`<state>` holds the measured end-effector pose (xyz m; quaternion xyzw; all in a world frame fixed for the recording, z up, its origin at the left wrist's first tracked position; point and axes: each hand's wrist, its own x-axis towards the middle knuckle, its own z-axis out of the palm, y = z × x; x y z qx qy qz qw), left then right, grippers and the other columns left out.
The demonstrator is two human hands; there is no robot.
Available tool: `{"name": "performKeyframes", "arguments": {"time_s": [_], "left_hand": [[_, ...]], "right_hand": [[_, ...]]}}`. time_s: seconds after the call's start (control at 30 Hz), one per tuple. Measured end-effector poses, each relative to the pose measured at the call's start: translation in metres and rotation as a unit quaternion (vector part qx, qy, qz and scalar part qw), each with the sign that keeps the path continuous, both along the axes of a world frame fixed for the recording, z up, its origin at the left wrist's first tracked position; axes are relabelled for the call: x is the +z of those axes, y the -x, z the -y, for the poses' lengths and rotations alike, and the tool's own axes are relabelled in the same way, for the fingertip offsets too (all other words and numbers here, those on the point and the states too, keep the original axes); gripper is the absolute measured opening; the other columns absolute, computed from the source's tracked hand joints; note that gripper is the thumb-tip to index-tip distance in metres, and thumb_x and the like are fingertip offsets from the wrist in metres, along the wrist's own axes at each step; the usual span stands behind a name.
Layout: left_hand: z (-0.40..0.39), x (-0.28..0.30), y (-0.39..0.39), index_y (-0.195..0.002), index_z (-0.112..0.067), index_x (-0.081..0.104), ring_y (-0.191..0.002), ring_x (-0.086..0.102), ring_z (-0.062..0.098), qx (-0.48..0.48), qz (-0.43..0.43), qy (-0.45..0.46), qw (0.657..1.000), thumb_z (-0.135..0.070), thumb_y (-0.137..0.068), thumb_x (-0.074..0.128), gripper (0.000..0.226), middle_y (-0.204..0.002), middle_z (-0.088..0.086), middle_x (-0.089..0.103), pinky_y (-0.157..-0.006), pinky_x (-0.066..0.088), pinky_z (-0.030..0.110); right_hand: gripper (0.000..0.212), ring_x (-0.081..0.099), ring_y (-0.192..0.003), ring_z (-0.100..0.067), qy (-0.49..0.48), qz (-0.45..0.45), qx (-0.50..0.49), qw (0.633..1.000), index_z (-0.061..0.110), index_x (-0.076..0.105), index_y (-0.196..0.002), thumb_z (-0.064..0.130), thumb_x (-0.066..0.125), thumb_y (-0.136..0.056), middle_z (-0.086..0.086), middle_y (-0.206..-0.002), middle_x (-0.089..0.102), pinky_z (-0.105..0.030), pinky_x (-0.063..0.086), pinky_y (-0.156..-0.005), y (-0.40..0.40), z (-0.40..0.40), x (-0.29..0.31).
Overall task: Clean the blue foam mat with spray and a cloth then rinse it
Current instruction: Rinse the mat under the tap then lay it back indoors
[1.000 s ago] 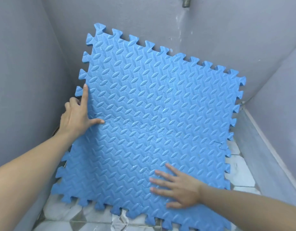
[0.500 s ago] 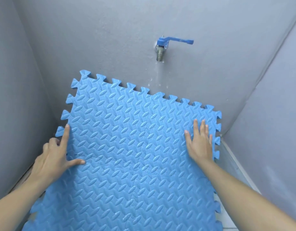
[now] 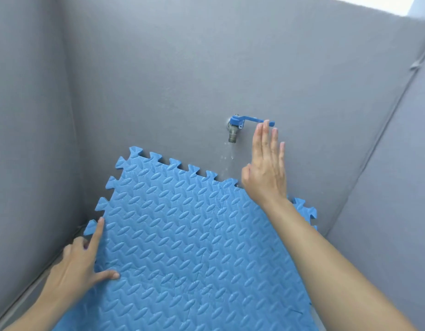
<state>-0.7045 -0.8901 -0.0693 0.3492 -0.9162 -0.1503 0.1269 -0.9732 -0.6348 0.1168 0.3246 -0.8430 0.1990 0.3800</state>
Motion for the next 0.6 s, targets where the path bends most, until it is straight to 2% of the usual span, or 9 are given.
{"name": "performKeyframes", "arguments": {"time_s": [0.17,0.47,0.6], "left_hand": [[-0.001,0.001,0.0,-0.139,-0.042,-0.032,-0.093,0.04,0.02,0.001,0.004,0.013,1.0,-0.081,-0.047,0.063,0.137,-0.102,0.0,0.036,-0.059,0.047,0.031],[0.001,-0.005,0.0,-0.138,-0.043,-0.033,-0.097,0.043,0.024,-0.006,-0.005,0.029,1.0,-0.083,-0.046,0.059,0.136,-0.107,0.004,0.041,-0.06,0.048,0.034],[0.001,-0.003,-0.002,-0.139,-0.04,-0.032,-0.098,0.044,0.026,-0.008,0.009,0.039,0.999,-0.081,-0.049,0.062,0.137,-0.108,0.005,0.04,-0.058,0.046,0.033]], "right_hand": [[0.098,-0.012,-0.151,-0.025,-0.039,0.01,-0.058,0.997,0.01,-0.007,-0.155,-0.005,0.044,-0.073,-0.004,-0.164,-0.013,-0.046,-0.004,-0.121,0.001,0.006,0.009],[0.1,-0.012,-0.151,-0.022,-0.083,0.061,-0.063,0.993,0.009,-0.009,-0.155,0.003,0.048,-0.072,-0.004,-0.163,-0.018,-0.044,-0.002,-0.122,0.012,0.006,0.02],[0.103,-0.012,-0.151,-0.023,-0.077,0.1,-0.022,0.992,0.013,-0.01,-0.155,0.004,0.049,-0.072,0.0,-0.163,-0.02,-0.046,-0.002,-0.122,0.011,0.007,0.023]]}}
